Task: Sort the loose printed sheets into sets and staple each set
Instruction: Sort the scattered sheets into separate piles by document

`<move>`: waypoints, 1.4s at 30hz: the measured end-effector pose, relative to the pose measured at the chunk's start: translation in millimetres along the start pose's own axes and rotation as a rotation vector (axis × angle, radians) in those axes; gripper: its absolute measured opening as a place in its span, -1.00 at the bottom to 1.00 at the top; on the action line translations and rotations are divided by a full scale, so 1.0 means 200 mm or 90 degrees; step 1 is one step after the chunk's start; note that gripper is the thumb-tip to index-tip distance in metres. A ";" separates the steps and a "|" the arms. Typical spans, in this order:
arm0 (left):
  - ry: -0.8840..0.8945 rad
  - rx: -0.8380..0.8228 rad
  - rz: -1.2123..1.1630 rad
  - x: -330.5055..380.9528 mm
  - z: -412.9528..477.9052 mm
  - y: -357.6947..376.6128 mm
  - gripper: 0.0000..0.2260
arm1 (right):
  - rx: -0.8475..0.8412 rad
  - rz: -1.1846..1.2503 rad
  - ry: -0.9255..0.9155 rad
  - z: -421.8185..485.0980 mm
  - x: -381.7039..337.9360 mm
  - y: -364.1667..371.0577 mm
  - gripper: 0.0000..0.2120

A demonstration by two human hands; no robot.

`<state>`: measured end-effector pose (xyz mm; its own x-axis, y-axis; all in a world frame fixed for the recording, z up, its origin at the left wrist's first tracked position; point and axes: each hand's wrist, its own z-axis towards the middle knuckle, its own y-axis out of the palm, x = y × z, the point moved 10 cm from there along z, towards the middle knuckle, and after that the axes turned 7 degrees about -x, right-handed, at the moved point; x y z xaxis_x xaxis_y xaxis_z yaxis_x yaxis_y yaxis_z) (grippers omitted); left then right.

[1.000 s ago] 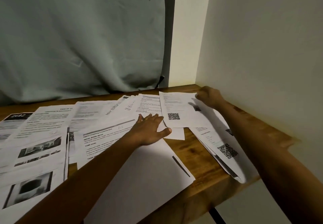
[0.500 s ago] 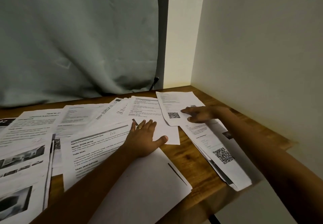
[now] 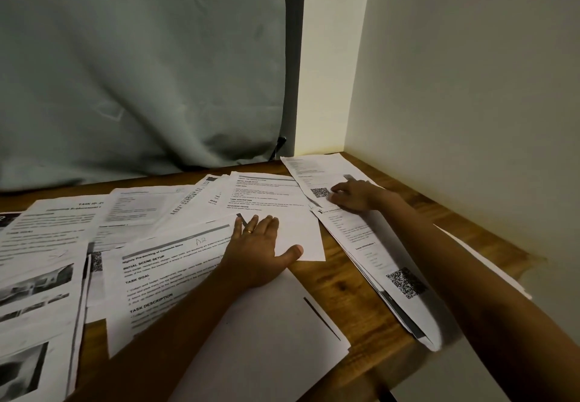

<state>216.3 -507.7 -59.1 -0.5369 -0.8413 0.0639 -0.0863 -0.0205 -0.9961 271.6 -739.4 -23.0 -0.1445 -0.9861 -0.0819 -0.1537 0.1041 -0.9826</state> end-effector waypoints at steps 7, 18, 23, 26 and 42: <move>-0.006 0.001 -0.005 0.00 0.00 0.00 -0.14 | -0.046 0.011 0.066 0.08 0.11 0.01 -0.53; -0.021 -0.003 -0.025 0.00 0.01 -0.01 -0.26 | 0.118 0.191 0.013 -0.17 -0.36 -0.14 -0.69; -0.028 0.020 -0.038 -0.01 -0.02 -0.04 -0.20 | 0.020 0.152 0.065 -0.30 -0.50 0.00 -0.53; -0.021 0.034 -0.056 0.00 -0.04 -0.05 -0.23 | 0.004 0.133 0.081 -0.35 -0.56 0.06 -0.49; -0.007 0.047 -0.181 -0.02 -0.04 -0.07 -0.26 | 0.106 0.389 0.132 -0.35 -0.53 -0.04 -0.52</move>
<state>212.5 -498.7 -45.0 -0.4900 -0.8022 0.3412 -0.1708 -0.2954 -0.9400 220.2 -625.9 5.9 -0.3446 -0.7091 -0.6152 0.1663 0.5988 -0.7834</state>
